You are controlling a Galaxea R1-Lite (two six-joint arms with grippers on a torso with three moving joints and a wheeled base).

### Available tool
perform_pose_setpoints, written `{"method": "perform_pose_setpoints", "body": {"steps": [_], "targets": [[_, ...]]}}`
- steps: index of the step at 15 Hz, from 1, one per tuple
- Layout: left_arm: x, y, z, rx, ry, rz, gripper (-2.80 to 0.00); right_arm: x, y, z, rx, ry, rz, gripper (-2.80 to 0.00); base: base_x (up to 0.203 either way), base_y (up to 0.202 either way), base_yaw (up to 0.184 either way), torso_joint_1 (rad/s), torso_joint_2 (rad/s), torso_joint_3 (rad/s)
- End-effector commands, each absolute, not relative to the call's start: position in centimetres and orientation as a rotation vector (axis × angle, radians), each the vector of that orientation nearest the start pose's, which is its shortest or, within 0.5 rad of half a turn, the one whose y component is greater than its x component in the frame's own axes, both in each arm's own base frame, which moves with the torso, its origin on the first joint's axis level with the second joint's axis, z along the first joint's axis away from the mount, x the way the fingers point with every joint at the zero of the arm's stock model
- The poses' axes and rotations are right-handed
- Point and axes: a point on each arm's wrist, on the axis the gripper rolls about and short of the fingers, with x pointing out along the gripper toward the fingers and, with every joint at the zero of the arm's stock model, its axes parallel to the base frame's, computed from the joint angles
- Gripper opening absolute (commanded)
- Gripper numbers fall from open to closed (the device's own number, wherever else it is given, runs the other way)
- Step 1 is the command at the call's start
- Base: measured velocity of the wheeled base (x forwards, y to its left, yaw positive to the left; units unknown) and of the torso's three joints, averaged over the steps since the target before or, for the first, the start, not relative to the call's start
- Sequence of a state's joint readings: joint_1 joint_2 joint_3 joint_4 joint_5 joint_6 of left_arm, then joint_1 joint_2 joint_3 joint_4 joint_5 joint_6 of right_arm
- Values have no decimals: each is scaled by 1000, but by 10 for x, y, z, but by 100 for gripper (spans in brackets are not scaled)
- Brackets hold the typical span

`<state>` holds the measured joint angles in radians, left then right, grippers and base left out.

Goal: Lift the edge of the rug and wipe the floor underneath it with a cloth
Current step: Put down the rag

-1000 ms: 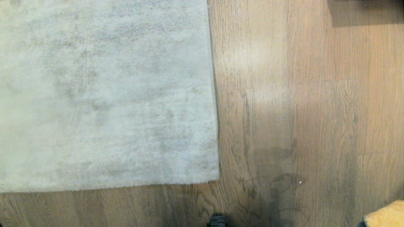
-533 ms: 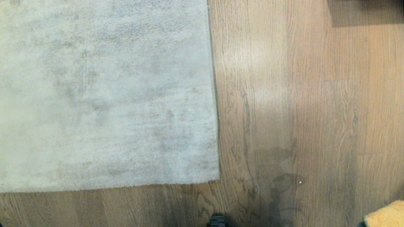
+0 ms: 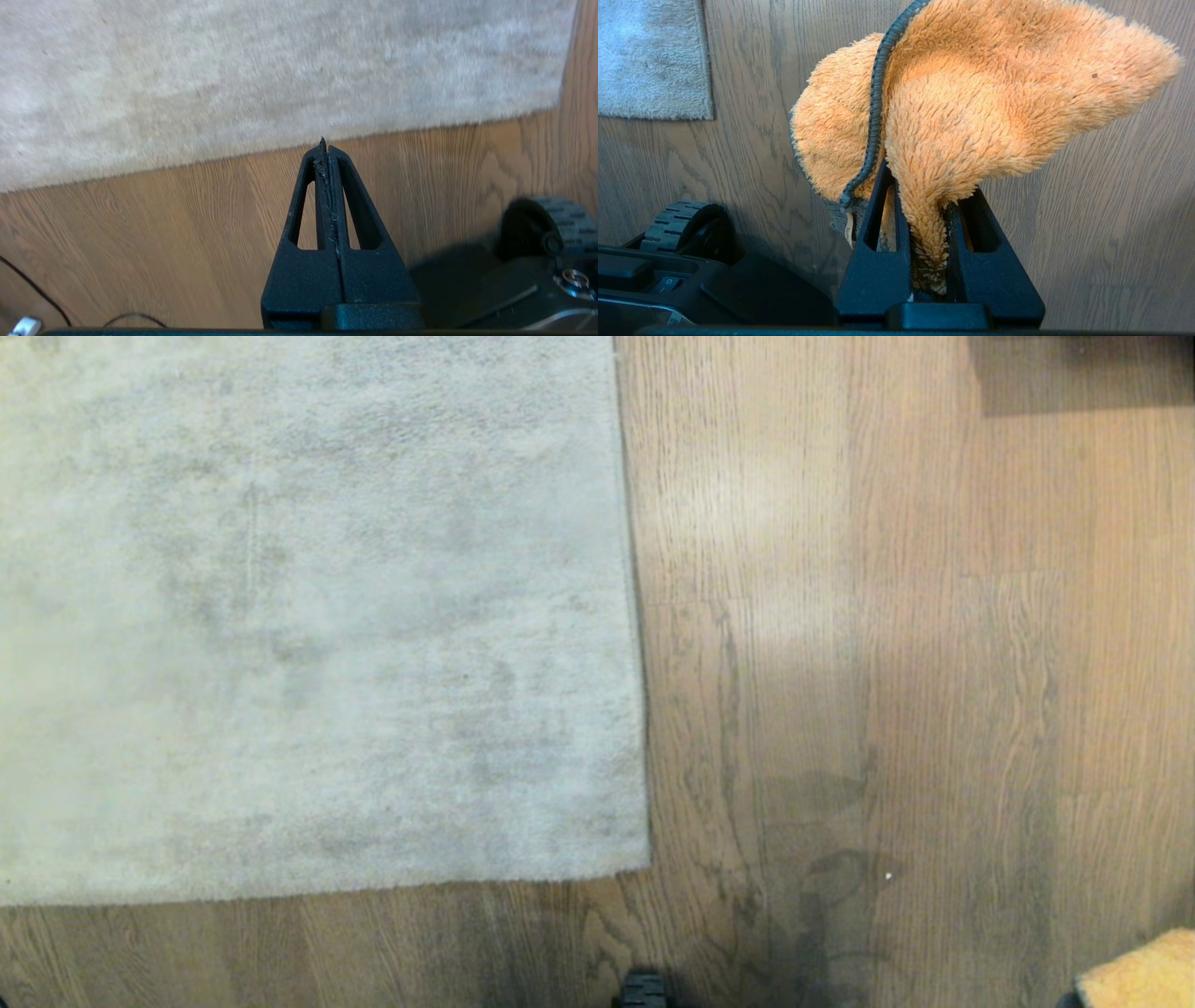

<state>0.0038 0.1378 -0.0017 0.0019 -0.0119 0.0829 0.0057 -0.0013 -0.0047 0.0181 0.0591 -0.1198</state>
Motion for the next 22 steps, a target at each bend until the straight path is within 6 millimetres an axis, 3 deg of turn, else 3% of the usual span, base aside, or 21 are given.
{"method": "perform_pose_setpoints", "body": {"steps": [1, 6, 22], "targets": [[-16, 0, 78, 82, 92, -11, -280, -23, 1, 75, -121, 10, 67, -280, 0, 0, 0, 0, 0, 0], [-23, 0, 76, 61, 0, -5, -280, -23, 1, 75, -121, 10, 67, -280, 0, 0, 0, 0, 0, 0], [-23, 0, 75, 48, 3, -5, -280, -23, 1, 75, -121, 10, 67, -280, 0, 0, 0, 0, 0, 0]]}}
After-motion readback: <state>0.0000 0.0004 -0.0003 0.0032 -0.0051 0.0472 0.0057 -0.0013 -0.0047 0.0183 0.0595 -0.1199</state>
